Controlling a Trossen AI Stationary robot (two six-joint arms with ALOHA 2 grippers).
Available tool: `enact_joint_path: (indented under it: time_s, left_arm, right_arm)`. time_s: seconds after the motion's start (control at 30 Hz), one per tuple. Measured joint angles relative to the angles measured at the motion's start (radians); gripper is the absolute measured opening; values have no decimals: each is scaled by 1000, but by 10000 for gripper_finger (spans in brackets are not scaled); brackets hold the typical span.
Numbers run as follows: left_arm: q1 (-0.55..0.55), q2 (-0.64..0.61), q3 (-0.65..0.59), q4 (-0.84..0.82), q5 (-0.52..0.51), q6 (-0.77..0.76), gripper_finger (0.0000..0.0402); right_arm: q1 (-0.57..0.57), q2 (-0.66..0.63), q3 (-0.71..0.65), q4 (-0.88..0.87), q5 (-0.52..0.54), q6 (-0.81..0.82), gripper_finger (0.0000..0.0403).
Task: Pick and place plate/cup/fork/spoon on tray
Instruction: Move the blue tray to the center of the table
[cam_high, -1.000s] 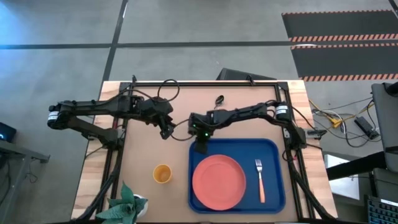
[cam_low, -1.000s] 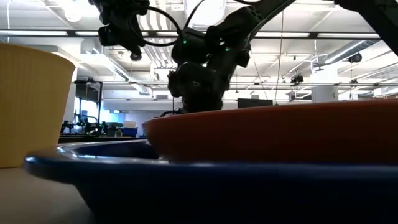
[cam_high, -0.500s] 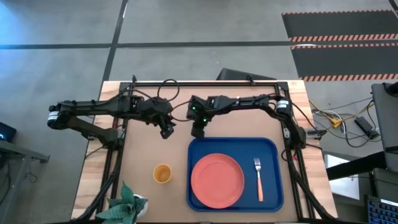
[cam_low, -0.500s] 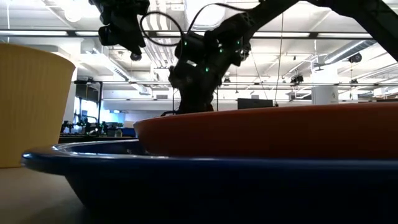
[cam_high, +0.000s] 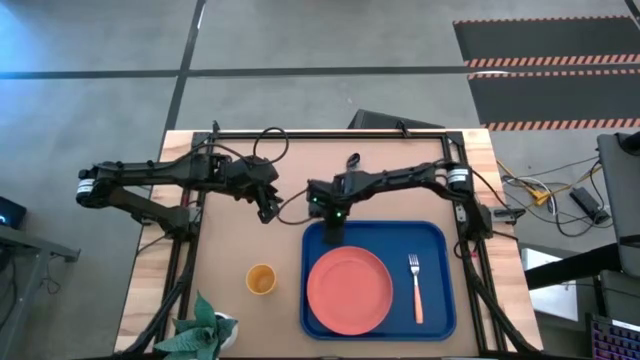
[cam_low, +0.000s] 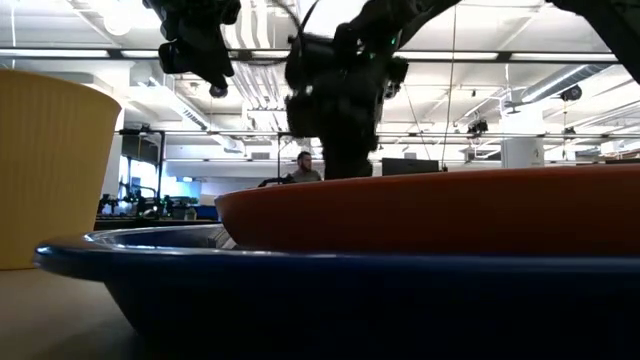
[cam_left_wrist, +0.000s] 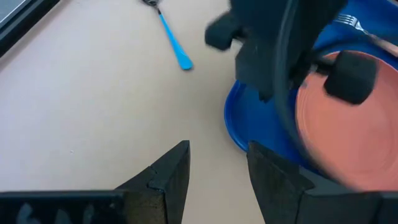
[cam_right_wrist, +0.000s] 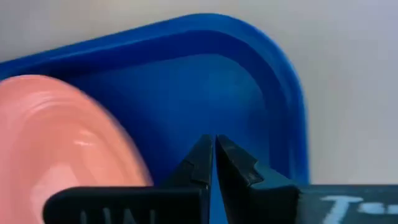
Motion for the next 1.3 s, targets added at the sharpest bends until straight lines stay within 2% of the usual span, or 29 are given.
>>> enact_joint_path:
  time_s: [0.3,0.6,0.87,1.1,1.3]
  left_arm:
    - [0,0,0,-1,-1,-2,141]
    - [0,0,0,0,-1,-3,141]
    - [1,0,0,1,-4,-3,141]
    - [1,0,0,1,-5,-4,141]
    - [1,0,0,-1,2,0,141]
  right_arm:
    - [-8,91,-5,186,5,-18,11]
    - [-44,163,3,292,-87,-39,10]
    - [-106,175,24,437,-52,-45,10]
    - [-160,177,50,451,-58,-44,11]
    - [-138,158,77,411,-98,-63,11]
